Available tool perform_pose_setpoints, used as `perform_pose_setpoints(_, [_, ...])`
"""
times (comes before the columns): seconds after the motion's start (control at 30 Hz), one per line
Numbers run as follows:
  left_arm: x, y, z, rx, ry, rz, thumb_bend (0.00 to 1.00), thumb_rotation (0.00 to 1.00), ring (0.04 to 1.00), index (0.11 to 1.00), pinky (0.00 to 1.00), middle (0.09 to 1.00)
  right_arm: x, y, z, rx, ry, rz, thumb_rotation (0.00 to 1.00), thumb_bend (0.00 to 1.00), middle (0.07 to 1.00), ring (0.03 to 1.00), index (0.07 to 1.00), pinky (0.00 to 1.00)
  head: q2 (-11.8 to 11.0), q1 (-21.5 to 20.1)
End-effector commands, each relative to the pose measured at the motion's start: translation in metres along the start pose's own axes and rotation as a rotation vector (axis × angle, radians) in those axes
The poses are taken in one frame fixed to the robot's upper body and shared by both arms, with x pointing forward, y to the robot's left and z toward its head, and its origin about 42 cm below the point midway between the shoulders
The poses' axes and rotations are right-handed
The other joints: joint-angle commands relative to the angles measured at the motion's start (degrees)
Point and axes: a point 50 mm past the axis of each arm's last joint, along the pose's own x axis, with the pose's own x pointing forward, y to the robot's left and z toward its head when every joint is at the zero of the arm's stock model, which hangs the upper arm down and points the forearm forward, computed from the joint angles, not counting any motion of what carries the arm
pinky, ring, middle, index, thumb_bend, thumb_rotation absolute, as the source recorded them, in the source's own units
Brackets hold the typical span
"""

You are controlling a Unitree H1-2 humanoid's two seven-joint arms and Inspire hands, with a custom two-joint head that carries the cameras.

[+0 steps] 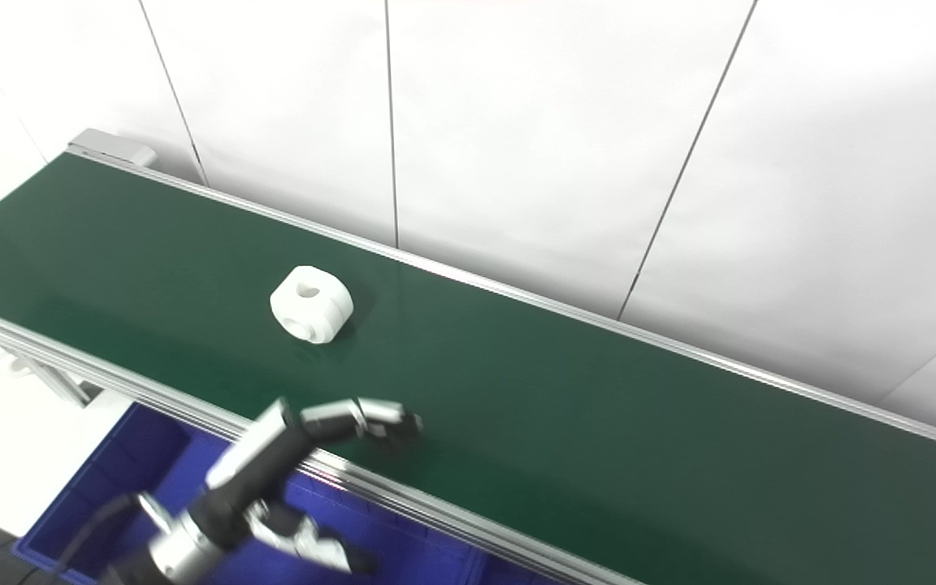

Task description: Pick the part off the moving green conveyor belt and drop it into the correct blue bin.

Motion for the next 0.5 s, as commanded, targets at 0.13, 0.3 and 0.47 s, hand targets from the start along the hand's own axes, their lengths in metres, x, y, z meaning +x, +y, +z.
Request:
perform_pose_setpoints(0.13, [0.035, 0.042, 0.027, 0.132, -0.116, -0.021, 0.85, 0.19, 0.776, 0.758, 0.69, 0.822, 0.006, 0.000, 0.010, -0.002, -0.094, -0.038, 0.63, 0.68, 0.957, 0.913, 0.990, 0.85, 2.0, -4.2])
perform_pose_setpoints(0.3, [0.064, 0.076, 0.030, 0.284, -0.109, -0.031, 0.80, 0.21, 0.816, 0.791, 0.76, 0.844, 0.012, 0.002, 0.015, 0.012, -0.120, -0.040, 0.60, 0.67, 0.943, 0.903, 0.979, 0.86, 4.5, -6.4])
perform_pose_setpoints(0.47, [0.091, 0.106, 0.019, 0.360, -0.098, -0.040, 0.77, 0.22, 0.851, 0.813, 0.82, 0.857, 0.014, 0.002, 0.021, 0.016, -0.145, -0.045, 0.60, 0.68, 0.937, 0.904, 0.966, 0.85, 6.2, -7.8])
